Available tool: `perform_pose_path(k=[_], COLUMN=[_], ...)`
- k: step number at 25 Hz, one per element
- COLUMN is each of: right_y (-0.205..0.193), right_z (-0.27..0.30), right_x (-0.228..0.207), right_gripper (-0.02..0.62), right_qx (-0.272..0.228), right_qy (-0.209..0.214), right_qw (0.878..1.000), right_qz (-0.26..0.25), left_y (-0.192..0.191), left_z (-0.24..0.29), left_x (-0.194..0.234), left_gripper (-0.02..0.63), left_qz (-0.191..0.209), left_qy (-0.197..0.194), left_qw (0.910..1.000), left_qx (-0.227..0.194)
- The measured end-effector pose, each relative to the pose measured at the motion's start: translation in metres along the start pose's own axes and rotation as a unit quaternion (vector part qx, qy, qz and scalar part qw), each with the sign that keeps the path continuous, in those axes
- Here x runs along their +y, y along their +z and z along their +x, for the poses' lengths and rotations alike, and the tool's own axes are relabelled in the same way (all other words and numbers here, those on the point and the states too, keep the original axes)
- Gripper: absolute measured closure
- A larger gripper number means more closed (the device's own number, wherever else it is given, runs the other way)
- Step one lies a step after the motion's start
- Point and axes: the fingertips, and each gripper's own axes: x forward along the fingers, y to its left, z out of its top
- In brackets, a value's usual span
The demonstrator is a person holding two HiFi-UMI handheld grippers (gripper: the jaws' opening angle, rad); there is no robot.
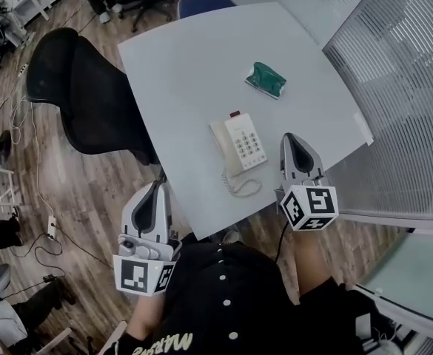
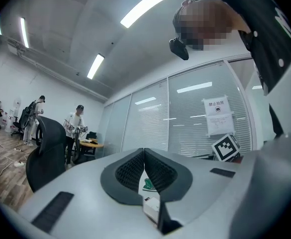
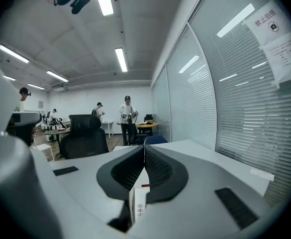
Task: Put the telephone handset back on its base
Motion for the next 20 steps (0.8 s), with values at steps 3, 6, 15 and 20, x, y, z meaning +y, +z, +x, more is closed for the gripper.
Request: perform_pose_path(k=[3,6,15,20], right_y=[0.019,0.037,0.063,0.076], right_z=[-0.022,-0.039,-0.079,-0.101], right_x=[-0.006,-0.007,-0.002,-0.005], right_gripper=[0.566,0.566,0.566,0.566], right_qx=[-0.036,-0.063,-0.096,-0.107], right_qy=[-0.018,-0.01,0.035,0.042], right_qw=[0.999,0.998,0.995,0.993], right_qz=[-0.012,0.007,-0.011,-0.012], left_y=[0.01,0.021,0.036,0.046], left_z=[-0.005,-0.009,-0.018,-0.024], left_x=[-0.007,-0.01,-0.016,-0.01], left_gripper=[0.591,0.59,0.59,0.589], left_qz=[0.013,0.021,0.051,0.06], left_qy=[-0.003,-0.002,-0.004,0.004], left_qw=[0.9998,0.9994,0.9976,0.9966], left_qx=[-0.013,-0.026,-0.048,-0.057])
